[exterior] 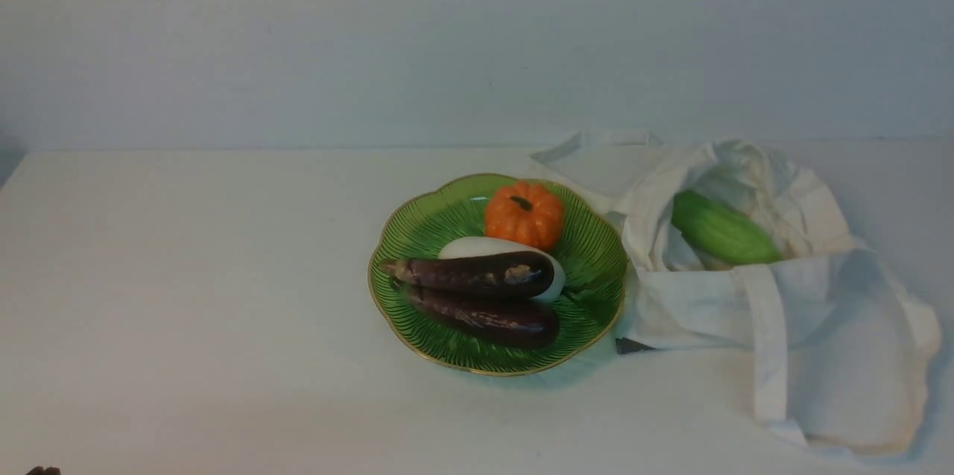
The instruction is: Take vegetables from cloth bag on white table place on plate.
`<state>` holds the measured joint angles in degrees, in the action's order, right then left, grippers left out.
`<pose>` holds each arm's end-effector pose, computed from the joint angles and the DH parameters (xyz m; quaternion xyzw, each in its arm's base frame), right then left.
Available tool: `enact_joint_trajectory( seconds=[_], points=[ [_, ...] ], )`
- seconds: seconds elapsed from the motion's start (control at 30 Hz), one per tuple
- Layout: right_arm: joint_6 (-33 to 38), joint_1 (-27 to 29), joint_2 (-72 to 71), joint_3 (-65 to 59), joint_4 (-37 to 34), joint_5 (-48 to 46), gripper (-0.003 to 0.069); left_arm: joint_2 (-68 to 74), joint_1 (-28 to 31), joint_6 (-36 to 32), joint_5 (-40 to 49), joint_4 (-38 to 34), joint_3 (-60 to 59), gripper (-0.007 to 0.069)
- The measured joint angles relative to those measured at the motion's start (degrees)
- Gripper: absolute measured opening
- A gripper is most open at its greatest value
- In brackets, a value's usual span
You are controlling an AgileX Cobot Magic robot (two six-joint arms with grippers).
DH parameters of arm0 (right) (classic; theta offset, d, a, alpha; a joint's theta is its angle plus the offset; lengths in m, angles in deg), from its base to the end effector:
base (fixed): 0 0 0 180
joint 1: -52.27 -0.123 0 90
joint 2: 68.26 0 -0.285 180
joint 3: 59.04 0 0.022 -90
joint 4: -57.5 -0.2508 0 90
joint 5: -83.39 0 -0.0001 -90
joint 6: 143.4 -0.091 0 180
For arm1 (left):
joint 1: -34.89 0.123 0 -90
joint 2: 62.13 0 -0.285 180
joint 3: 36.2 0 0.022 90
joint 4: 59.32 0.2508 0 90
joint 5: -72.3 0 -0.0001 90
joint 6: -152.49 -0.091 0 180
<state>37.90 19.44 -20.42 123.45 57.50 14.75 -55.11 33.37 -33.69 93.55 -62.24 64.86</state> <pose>0.0460 0.0297 0.4891 -0.2461 0.8017 0.1480 0.5242 0.0526 -0.0031 0.1705 0.0404 0.8038 0.0026 0.5935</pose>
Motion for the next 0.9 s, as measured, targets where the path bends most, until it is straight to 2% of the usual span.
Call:
enact_joint_trajectory(
  seconds=[0.07,0.1,0.13,0.17,0.27,0.3,0.33,0.47,0.57,0.9],
  points=[
    [0.0,0.0,-2.94,-6.02,0.0,4.58,-0.0015,0.0,0.0,0.0,0.0,0.0,0.0,-0.0005],
    [0.0,0.0,-6.31,-15.44,-0.34,13.16,-0.0015,0.0,0.0,0.0,0.0,0.0,0.0,-0.0005],
    [0.0,0.0,-6.31,-15.44,-0.34,13.16,-0.0015,0.0,0.0,0.0,0.0,0.0,0.0,-0.0005],
    [0.0,0.0,-8.26,-23.59,-0.92,21.68,-0.0015,0.0,0.0,0.0,0.0,0.0,0.0,-0.0005],
    [0.0,0.0,-9.6,-35.99,-2.57,37.6,-0.0015,0.0,0.0,0.0,0.0,0.0,0.0,-0.0005],
    [0.0,0.0,-9.66,-36.66,-2.69,38.59,-0.0015,0.0,0.0,0.0,0.0,0.0,0.0,-0.0005],
    [0.0,0.0,-9.78,-41.76,-3.24,46.78,-0.0015,0.0,0.0,0.0,0.0,0.0,0.0,-0.0005],
    [0.0,0.0,-9.78,-48.92,-3.47,58.74,-0.0015,0.0,0.0,0.0,0.0,0.0,0.0,-0.0005],
    [0.0,0.0,-9.79,-52.25,-3.59,61.71,-0.0015,0.0,0.0,0.0,0.0,0.0,0.0,-0.0005],
    [0.0,0.0,-9.79,-58.77,-3.66,60.47,-0.0015,0.0,0.0,0.0,0.0,0.0,0.0,-0.0005]
  ],
)
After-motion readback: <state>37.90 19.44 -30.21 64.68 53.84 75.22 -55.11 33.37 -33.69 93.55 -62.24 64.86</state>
